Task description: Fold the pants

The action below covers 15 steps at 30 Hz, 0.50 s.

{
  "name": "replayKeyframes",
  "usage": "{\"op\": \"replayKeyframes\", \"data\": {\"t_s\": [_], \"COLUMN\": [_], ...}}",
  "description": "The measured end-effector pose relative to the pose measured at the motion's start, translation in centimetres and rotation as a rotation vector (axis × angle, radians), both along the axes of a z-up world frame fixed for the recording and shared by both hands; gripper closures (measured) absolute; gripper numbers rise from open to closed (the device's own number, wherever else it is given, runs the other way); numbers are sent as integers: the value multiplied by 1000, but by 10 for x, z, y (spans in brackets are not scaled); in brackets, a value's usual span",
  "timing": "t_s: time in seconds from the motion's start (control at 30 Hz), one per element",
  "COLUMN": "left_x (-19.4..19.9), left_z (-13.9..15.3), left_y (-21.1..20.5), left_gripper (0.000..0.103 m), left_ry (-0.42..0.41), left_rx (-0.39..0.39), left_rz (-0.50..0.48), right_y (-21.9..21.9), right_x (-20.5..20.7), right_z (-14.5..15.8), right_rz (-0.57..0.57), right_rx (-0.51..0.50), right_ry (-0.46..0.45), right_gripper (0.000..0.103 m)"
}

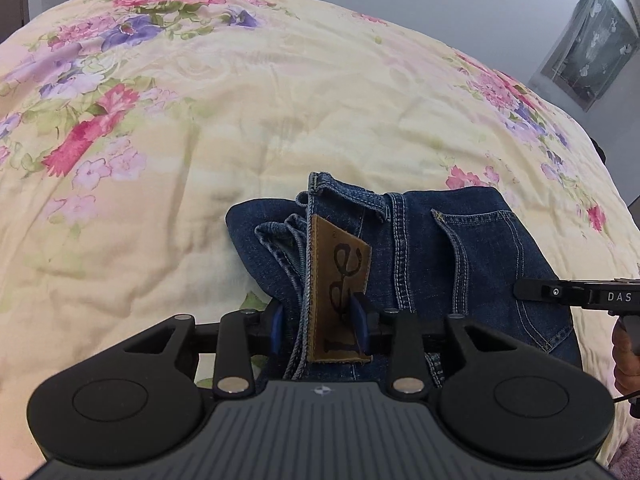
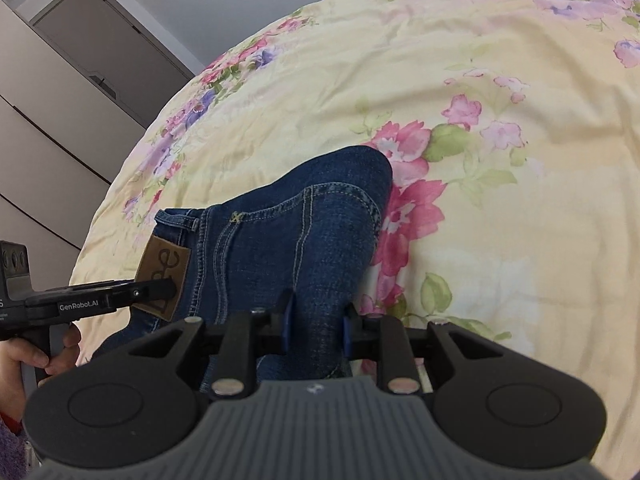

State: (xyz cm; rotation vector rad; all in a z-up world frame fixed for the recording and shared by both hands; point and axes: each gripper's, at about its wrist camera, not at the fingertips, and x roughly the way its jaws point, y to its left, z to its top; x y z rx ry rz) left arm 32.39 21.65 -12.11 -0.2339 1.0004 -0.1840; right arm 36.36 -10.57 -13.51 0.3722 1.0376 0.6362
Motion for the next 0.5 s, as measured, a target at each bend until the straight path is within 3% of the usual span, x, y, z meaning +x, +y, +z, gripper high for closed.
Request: {"op": "replayKeyframes", "data": {"t_s": [0.27, 0.37, 0.43, 0.5], "left_x": [-4, -6, -9, -14], "left_z": [-14, -11, -7, -2], "left_y": [12, 12, 11, 6], "left_gripper": [60, 55, 45, 42], "left_ry": [-8, 5, 18, 16], "left_rx": [-83, -82, -65, -14], "left_rz": [19, 41, 50, 38], "right_y": [3, 5, 9, 14], "right_x": [9, 6, 3, -4], "right_z": [-18, -15, -10, -4], "right_rz": [18, 8, 13, 25], "right_rx": [-32, -49, -81, -134], "right_ry": [1, -10, -37, -85], "right_gripper": [79, 77, 73, 64]}}
